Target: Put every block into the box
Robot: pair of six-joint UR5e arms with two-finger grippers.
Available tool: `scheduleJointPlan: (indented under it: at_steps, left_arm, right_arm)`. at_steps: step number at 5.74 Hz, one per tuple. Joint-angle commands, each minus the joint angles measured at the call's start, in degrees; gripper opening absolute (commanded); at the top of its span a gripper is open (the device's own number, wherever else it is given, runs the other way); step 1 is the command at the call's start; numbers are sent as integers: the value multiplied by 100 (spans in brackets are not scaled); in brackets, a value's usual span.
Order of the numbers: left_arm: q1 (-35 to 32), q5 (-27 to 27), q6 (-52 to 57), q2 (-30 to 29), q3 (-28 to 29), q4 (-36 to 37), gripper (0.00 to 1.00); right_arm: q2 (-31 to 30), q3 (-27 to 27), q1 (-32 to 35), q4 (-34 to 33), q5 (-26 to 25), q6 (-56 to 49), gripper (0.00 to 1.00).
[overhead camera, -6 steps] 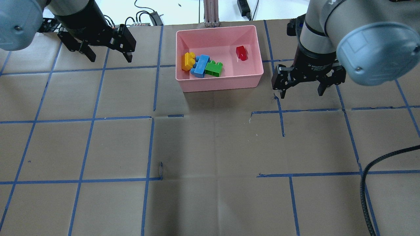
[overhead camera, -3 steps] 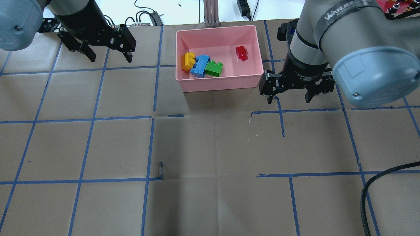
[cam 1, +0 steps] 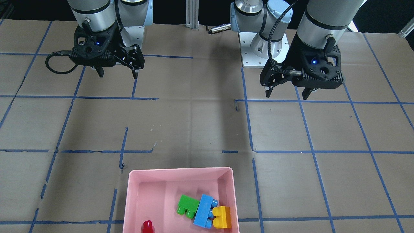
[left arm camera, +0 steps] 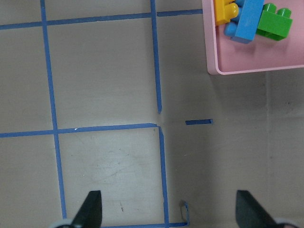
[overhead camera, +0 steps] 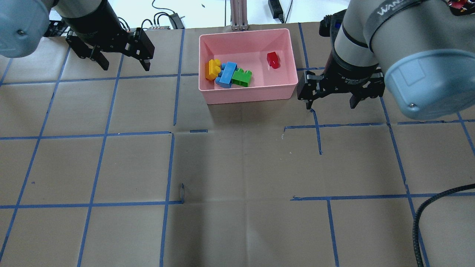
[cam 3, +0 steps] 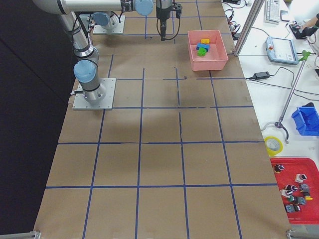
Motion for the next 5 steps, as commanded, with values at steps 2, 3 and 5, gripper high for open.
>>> scheduleJointPlan:
  at_steps: [2,3,5]
  left_arm:
    - [-2,0,-9,7,-2,4,100]
    - [-2,0,-9,-2,-2,4,100]
    - [-11,-9,-9,7,-2,4,100]
  right_arm:
    - [-7,48,-5,7,9,1,100]
    - [10,39,-5,-1,27,18,100]
    - [2,31,-5,-1,18,18,100]
